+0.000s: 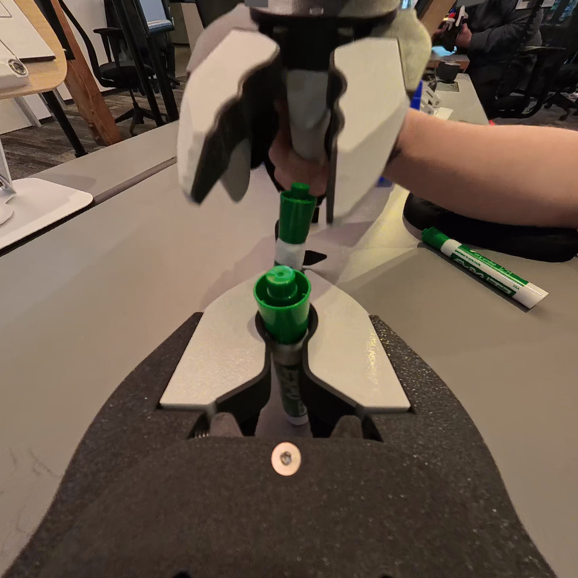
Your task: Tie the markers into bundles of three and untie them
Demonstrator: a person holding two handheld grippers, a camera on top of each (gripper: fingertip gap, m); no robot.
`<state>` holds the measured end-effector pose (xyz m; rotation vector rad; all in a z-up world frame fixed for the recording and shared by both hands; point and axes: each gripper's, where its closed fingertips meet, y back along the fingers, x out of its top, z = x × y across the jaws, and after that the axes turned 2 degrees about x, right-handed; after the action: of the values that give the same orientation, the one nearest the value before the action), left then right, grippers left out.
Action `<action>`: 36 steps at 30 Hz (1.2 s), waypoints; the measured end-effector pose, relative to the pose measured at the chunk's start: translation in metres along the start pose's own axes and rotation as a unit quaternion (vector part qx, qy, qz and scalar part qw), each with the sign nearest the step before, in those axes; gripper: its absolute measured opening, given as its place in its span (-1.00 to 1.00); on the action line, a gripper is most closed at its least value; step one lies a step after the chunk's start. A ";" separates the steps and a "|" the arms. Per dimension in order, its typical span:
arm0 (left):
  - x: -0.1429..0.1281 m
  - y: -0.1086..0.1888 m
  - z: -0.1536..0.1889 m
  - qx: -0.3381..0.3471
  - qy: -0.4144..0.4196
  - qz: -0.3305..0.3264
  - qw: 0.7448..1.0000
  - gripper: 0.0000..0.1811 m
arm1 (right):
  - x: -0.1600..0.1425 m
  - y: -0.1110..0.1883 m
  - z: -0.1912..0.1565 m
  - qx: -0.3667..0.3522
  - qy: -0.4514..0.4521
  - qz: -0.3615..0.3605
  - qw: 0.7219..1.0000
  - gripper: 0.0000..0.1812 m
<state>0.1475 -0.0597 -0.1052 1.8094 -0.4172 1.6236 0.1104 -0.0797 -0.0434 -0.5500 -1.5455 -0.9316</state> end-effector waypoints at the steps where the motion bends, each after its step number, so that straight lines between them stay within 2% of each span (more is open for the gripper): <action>1: 0.000 0.000 0.000 0.000 -0.001 0.000 1.000 -0.83 | 0.000 0.008 0.000 0.004 -0.004 -0.004 1.000 -0.51; 5: 0.000 0.000 0.001 0.003 -0.008 0.000 1.000 -0.84 | -0.026 0.028 -0.004 0.043 -0.046 -0.053 0.997 -0.54; 10: 0.000 0.000 0.001 0.003 -0.010 0.001 1.000 -0.83 | -0.040 0.026 -0.008 0.067 -0.063 -0.068 0.993 -0.67; 13: 0.000 0.000 0.001 0.004 -0.009 0.001 1.000 -0.83 | -0.040 0.021 -0.010 0.066 -0.051 -0.072 0.994 -0.74; 22: 0.002 0.002 0.004 -0.010 -0.007 0.008 1.000 -0.82 | -0.036 0.016 -0.008 0.045 -0.018 -0.082 0.995 -0.77; 31: 0.001 0.001 0.006 0.000 -0.030 0.006 1.000 -0.69 | -0.013 0.010 -0.017 0.043 0.021 -0.052 0.997 -0.77; 36: 0.002 0.002 0.001 0.013 -0.020 0.010 1.000 -0.53 | -0.012 -0.001 -0.018 0.035 0.037 -0.063 0.997 -0.77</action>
<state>0.1474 -0.0621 -0.1026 1.8651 -0.4371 1.6151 0.1226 -0.0932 -0.0553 -0.3683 -1.5542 -0.9772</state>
